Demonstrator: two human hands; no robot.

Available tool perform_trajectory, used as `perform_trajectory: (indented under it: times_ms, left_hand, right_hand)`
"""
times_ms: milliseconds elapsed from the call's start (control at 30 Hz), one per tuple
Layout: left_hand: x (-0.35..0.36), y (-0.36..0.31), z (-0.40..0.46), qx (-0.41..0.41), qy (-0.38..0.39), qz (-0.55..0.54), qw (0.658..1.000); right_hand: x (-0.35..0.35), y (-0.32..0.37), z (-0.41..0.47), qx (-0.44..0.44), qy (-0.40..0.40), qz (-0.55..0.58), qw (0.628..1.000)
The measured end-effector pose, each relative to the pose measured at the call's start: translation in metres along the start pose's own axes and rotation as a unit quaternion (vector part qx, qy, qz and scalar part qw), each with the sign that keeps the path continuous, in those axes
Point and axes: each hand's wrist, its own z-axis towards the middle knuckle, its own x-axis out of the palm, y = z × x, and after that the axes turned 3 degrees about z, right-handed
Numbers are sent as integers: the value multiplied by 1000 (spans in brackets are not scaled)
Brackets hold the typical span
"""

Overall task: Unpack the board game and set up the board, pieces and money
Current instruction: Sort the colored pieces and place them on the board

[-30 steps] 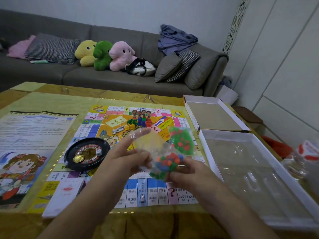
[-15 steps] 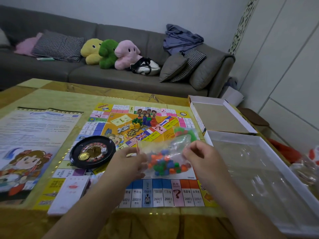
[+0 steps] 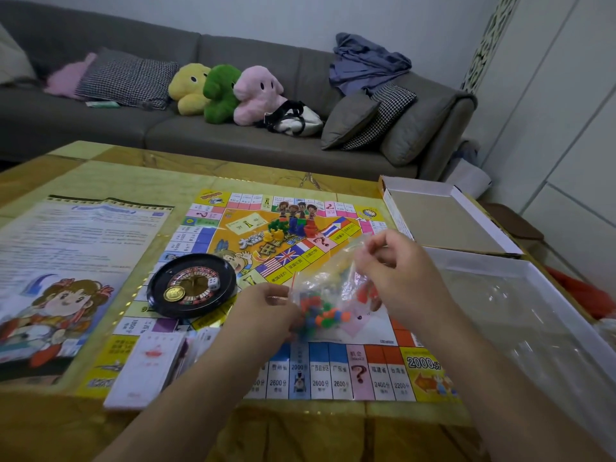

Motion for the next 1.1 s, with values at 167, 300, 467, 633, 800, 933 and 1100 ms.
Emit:
perform_trajectory:
  times_ms: [167, 300, 467, 633, 800, 933, 1100]
  left_hand:
    - [2, 1, 0, 19, -21, -5, 1000]
    - [5, 0, -2, 41, -35, 0, 999]
    - [2, 0, -6, 49, -47, 10, 998]
    - [3, -1, -8, 48, -41, 18, 998]
    - [5, -2, -8, 46, -40, 28, 998]
    - [3, -2, -7, 53, -45, 33, 997]
    - [2, -2, -8, 57, -55, 39, 996]
  right_hand:
    - [-17, 0, -1, 54, 36, 46, 997]
    - [-21, -3, -3, 18, -16, -4, 1000]
    - [-20, 0, -2, 7, -40, 10, 999]
    - [-23, 0, 1, 14, -77, 4, 997]
    - [-25, -1, 3, 80, -34, 116, 989]
    - [-29, -2, 5, 76, -37, 93, 992]
    - [-28, -2, 2, 21, -59, -31, 998]
